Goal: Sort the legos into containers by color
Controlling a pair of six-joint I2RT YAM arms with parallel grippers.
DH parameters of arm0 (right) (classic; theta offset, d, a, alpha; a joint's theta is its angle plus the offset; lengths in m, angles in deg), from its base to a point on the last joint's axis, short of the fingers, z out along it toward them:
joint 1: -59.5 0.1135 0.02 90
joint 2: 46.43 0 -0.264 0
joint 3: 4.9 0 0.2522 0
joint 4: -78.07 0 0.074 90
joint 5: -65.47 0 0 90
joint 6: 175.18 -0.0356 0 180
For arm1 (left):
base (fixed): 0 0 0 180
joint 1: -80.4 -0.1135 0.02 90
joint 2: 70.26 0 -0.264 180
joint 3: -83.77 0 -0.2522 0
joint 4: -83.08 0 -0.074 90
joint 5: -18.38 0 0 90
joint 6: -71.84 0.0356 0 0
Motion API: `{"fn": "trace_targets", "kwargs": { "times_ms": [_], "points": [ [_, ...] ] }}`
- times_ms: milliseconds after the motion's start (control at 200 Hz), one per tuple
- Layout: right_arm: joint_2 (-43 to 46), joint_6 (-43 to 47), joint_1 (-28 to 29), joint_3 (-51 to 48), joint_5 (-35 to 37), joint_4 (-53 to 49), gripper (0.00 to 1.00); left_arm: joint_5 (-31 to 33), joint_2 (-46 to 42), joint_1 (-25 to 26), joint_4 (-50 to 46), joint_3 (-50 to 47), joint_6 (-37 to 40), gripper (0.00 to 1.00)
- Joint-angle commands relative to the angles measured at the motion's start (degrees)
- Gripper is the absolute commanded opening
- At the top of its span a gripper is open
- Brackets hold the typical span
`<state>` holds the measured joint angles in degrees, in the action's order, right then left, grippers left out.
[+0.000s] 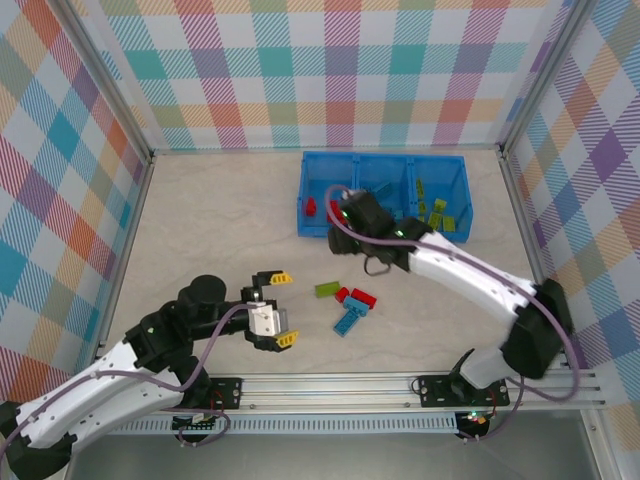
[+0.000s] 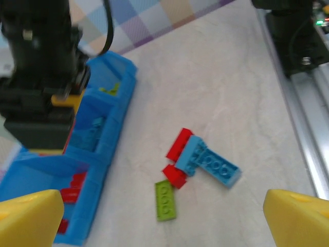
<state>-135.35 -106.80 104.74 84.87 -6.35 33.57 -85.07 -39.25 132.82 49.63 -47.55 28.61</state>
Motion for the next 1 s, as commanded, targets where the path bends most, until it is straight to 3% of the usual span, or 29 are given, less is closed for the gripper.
{"fn": "trace_targets", "kwargs": {
  "times_ms": [0,260,450,600,845,995],
  "points": [
    [-10.7,7.4,-3.3,9.5,-1.6,3.9,0.51,6.8,-2.2,-0.1,5.3,-1.6,0.6,1.0],
    [-33.1,12.2,-6.6,30.6,-0.6,0.4,0.51,7.5,0.5,-0.1,4.2,-1.0,1.7,1.0],
    [-36.3,12.2,-7.8,36.5,-2.2,-2.3,0.68,8.0,2.4,-0.1,1.3,-0.7,2.2,1.0],
    [-32.0,12.3,-8.0,34.7,-3.4,-2.9,0.76,8.1,2.8,-0.1,0.7,-0.8,2.8,1.0],
    [-17.3,12.0,-8.7,22.0,-7.5,0.6,0.82,7.6,5.4,-0.1,0.6,-1.2,3.3,1.0],
    [-0.4,12.0,-8.7,4.0,-14.5,5.6,0.83,6.5,7.3,-0.1,-0.2,-1.3,3.7,1.0]
  ]
}}
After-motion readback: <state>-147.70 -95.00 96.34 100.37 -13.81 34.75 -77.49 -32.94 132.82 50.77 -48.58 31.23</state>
